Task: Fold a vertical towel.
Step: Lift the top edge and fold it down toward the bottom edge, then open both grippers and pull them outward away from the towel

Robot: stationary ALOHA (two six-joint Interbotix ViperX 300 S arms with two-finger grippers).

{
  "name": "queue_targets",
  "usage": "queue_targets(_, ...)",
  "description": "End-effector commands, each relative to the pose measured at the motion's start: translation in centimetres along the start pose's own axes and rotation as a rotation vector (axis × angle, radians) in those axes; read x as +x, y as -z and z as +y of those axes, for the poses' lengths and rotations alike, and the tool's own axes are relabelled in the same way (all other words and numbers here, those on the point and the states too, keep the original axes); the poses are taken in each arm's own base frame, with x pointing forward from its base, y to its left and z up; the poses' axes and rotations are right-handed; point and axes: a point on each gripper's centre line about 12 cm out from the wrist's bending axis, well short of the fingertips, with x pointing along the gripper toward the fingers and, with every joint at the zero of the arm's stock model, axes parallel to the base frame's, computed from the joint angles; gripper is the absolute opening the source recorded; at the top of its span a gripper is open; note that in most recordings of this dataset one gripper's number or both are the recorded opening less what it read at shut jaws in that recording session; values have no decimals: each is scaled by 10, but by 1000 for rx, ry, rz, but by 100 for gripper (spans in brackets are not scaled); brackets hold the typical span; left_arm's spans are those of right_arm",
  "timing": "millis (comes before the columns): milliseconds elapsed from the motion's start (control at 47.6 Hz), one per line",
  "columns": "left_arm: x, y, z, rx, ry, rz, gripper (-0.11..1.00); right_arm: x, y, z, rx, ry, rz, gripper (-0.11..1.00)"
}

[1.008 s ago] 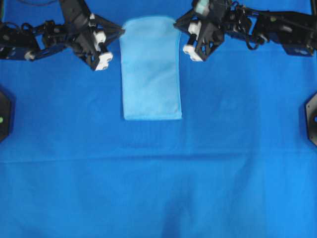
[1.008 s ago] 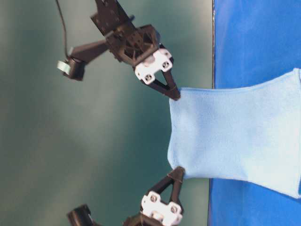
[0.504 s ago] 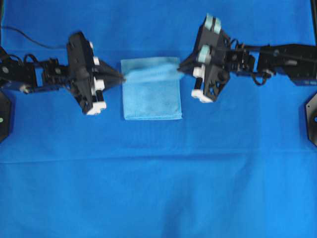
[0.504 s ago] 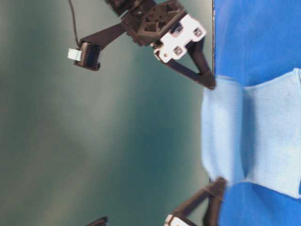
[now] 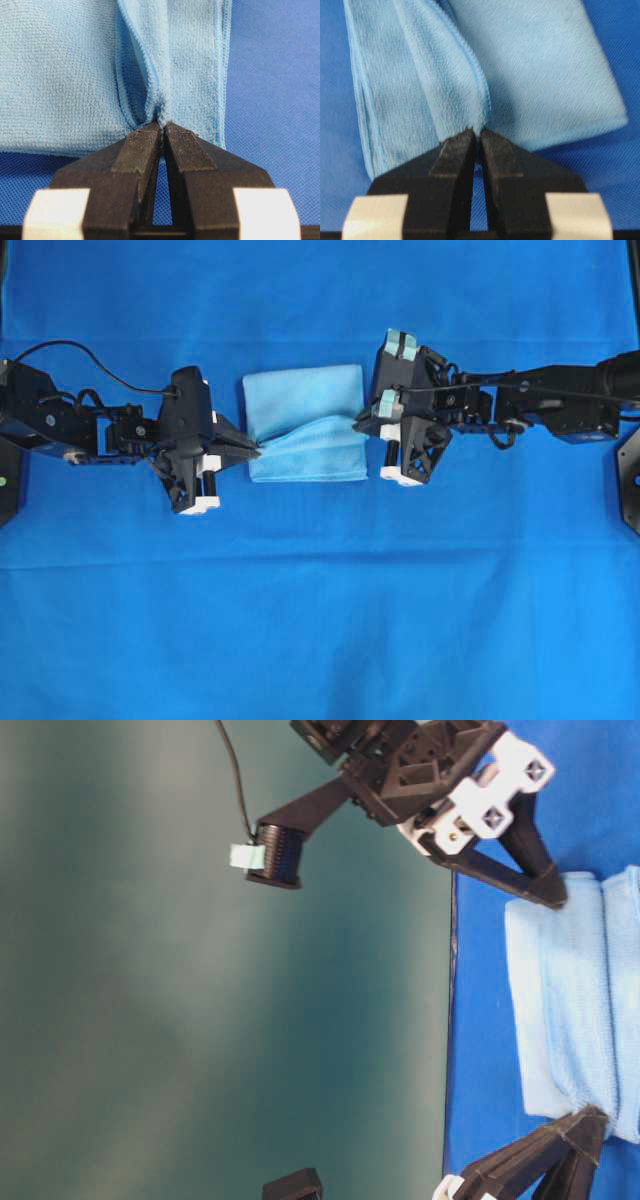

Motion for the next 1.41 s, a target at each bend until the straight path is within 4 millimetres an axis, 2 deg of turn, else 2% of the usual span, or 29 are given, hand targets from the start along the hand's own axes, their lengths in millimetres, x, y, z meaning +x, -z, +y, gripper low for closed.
queue_targets(0,0,-8,-1,0,3,-31,2,-1,-10,1,12,-3,-34,5)
queue_targets(315,1,-10,1,-4,-1,-35,3,-1,-9,10,1,-20,-31,5)
queue_targets(357,1,-11,1,-4,-1,-37,6,-1,-9,12,-2,-25,-30,7)
queue_targets(399,0,-11,0,-3,0,-34,13,-1,-9,15,-6,-29,-29,15)
queue_targets(525,-3,-11,-7,5,17,-16,45,-4,-5,24,-24,-48,-16,53)
queue_targets(588,-6,-12,-12,15,31,-5,56,-5,-5,29,-31,-57,-11,62)
queue_targets(651,-11,-13,-20,28,52,6,61,-8,-4,36,-42,-72,-7,58)
queue_targets(756,-19,-14,-34,50,88,14,60,-16,-5,52,-60,-103,6,52)
queue_targets(861,-29,-18,-49,77,130,-6,60,-23,-6,65,-71,-127,14,52)
queue_targets(1008,-43,-31,-62,97,169,-51,60,-36,-13,72,-76,-143,-2,52)
queue_targets(1196,-66,-51,-63,98,180,-86,59,-64,-36,71,-74,-154,-85,52)
queue_targets(1385,-102,-75,-60,91,190,-159,59,-105,-59,69,-74,-166,-193,52)
